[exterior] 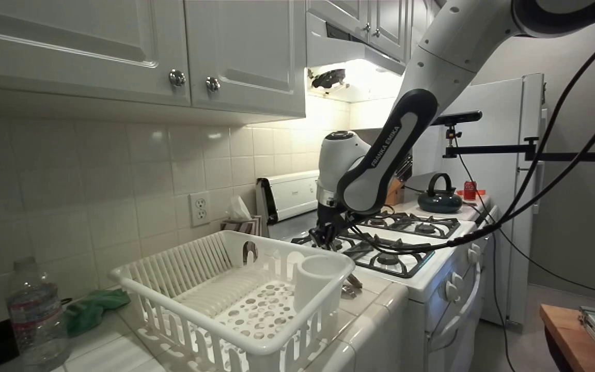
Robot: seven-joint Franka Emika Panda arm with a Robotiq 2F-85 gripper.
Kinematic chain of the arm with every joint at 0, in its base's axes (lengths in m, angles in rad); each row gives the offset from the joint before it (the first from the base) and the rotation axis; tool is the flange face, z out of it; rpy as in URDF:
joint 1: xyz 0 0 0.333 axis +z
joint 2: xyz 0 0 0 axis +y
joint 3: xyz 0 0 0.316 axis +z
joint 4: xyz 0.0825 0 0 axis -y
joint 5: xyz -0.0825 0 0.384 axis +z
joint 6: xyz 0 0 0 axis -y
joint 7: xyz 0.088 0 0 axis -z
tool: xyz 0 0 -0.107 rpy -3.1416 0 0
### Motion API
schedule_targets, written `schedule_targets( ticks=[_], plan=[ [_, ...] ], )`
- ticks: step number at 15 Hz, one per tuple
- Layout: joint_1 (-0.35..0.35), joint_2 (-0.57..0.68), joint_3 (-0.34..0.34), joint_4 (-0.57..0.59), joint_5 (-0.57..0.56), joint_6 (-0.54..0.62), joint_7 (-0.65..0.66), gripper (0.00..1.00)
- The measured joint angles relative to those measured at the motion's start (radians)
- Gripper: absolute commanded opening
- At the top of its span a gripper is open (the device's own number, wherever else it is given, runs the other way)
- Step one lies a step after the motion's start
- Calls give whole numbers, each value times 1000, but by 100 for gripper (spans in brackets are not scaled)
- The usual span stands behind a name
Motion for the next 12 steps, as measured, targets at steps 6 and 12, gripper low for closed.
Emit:
schedule_targets(
  ticks=[6,12],
  plan=[
    [31,56,-18,16,0,1,39,2],
    [55,106,-42,28,0,1,65,17]
  ],
)
